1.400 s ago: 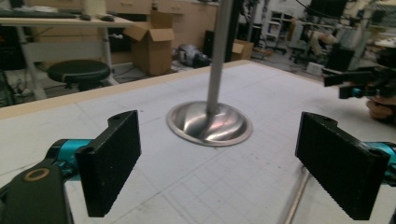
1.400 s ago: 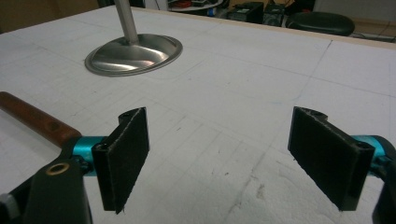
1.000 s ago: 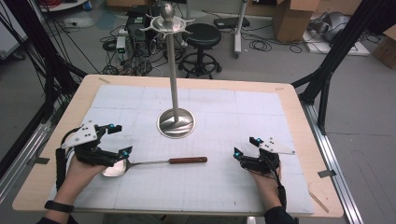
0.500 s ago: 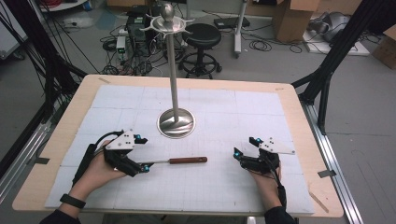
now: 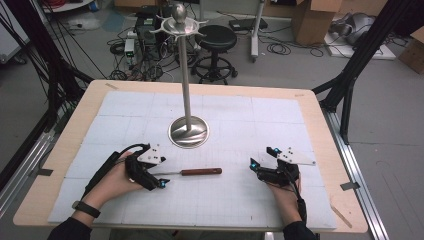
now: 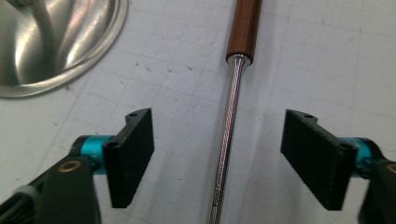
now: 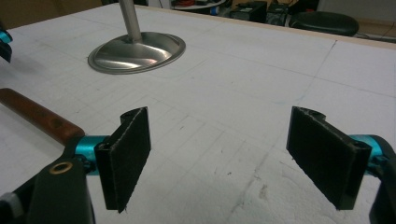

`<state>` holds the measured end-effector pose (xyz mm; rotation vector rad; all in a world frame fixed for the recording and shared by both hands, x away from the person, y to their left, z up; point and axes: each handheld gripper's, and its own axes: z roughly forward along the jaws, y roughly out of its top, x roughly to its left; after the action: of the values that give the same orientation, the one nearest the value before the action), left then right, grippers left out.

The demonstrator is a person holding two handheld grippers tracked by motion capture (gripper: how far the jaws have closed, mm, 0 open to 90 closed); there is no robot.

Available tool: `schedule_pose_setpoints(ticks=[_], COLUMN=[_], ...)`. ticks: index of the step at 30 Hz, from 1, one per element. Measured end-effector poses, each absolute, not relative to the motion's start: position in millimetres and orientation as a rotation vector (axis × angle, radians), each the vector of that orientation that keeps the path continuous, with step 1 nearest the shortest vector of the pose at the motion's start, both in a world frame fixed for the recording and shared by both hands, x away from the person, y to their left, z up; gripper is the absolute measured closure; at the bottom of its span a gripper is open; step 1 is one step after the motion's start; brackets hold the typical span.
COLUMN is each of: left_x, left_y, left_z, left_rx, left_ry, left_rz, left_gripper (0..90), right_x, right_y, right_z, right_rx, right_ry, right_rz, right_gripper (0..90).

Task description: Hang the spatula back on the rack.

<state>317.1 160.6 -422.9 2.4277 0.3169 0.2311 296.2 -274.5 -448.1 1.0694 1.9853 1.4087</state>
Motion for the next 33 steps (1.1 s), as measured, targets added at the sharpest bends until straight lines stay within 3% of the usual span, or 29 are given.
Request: schedule_pose_setpoints(ticks=[16,27,30,33], left_x=[325,330,329,329], left_y=[159,152,152,151], left_z=[-427,-424,-424,-423], left_rx=[2.49,2.542,2.55,2.557], left_ry=[0.336,0.352,0.348,0.353], left_rz=[0.155,0.082,0.074,0.076], left_gripper=[59.5,72.5,79.8,80.2], right_x=[296,297,297,297], right_y=[-274,-274,-274,-273], right_z=[-448,-448,-448,-448], right_rx=[1.07,1.063,1.064,1.056], right_ry=[1.989,2.003,2.011,2.013], right_rz=[1.405,1.407,1.406,1.403], right_gripper=[22.2,22.6,22.6,22.6])
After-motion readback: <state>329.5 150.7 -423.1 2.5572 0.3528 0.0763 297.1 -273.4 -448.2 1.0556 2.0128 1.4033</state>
